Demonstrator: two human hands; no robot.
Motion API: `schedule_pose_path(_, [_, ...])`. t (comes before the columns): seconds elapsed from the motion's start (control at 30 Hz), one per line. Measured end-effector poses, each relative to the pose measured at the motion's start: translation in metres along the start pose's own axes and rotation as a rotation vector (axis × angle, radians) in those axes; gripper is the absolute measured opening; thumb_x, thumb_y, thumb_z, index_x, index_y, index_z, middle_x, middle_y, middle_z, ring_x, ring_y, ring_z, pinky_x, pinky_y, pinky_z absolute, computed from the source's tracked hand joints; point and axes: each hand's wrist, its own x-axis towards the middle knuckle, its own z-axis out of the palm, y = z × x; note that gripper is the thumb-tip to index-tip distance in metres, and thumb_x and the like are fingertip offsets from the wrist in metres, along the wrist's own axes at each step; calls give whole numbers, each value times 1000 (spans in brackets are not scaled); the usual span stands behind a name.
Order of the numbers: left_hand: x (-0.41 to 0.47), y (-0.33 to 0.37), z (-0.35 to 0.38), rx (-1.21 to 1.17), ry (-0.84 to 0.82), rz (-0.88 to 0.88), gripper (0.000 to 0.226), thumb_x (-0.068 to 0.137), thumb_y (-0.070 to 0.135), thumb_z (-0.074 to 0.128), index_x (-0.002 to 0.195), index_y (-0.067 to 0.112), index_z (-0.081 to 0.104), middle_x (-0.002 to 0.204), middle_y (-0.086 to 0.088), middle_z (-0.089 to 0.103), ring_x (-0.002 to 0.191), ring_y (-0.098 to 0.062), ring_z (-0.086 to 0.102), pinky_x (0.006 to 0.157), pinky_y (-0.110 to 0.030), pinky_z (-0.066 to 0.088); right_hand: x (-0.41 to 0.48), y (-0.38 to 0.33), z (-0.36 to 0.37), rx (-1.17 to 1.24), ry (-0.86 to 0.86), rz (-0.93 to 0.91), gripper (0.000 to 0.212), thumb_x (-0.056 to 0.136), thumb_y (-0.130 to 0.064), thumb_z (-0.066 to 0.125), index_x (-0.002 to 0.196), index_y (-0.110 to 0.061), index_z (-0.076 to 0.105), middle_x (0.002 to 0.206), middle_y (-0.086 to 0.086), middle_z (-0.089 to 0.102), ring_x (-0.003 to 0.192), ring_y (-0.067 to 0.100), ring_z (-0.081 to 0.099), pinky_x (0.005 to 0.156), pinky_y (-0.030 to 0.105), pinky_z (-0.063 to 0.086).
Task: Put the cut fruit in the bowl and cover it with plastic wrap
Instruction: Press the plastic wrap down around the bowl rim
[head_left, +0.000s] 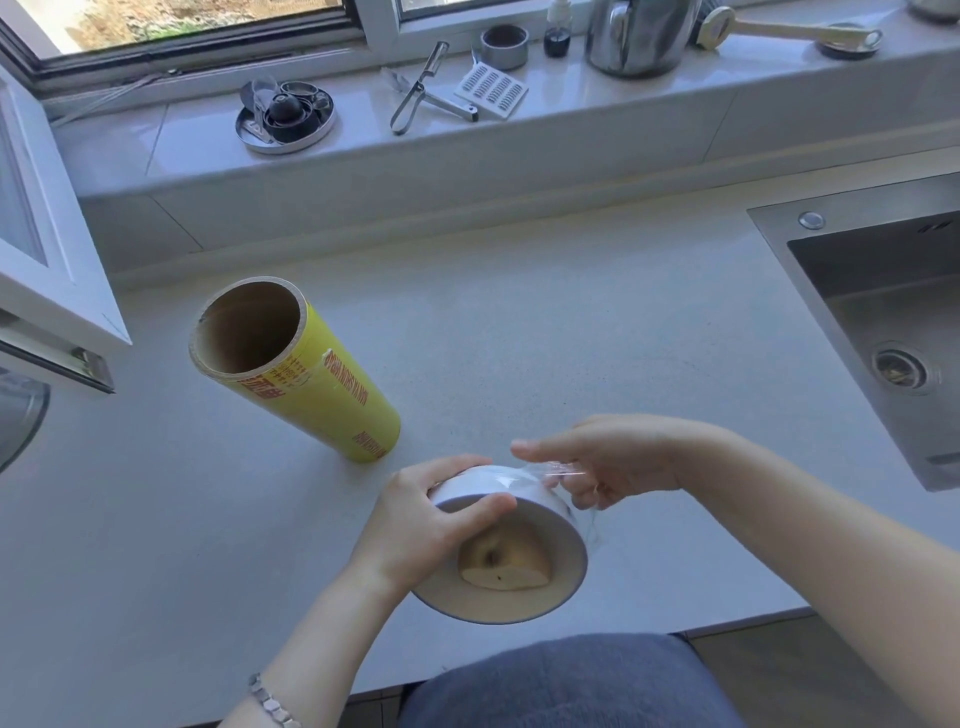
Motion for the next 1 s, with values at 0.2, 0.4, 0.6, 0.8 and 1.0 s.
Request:
schedule_pose_path(0.2, [1,0,3,36,-49,9,26,45,59,63,68,47,65,74,40,65,74,16,60,67,-1,43,5,8,1,109,-2,-236,29,76,-30,63,51,-17,67,42,-10,42,44,3,37,49,12,32])
schedule_pose_path(0.4, [-4,-2,4,-6,-106,25,18,47,57,64,64,60,64,74,39,66,72,15,60,65,-4,45,28,27,18,500,210,-467,23,82,-21,55,67,-11,70,93,-2,67,87,9,59,90,27,43])
schedule_pose_path(0.6, [-4,3,5,-101,-133,71,21,52,52,65,72,50,70,76,25,72,71,6,63,64,-9,46,26,23,34,848,160,-489,23,58,-31,63,53,-9,70,56,2,70,52,13,66,54,20,55])
schedule_pose_path(0.8, [-4,4,3,12,-99,113,21,48,56,65,68,61,63,77,40,65,75,15,60,68,-3,44,29,25,42,365,627,-412,23,73,-22,73,53,-13,69,42,-9,63,41,1,52,45,12,41])
schedule_pose_path(1.0, [-7,0,6,-54,-18,133,36,47,53,70,83,54,63,82,30,67,76,8,61,70,-5,46,29,24,38,229,655,-310,23,68,-26,78,54,-10,69,55,3,62,52,12,52,54,25,41])
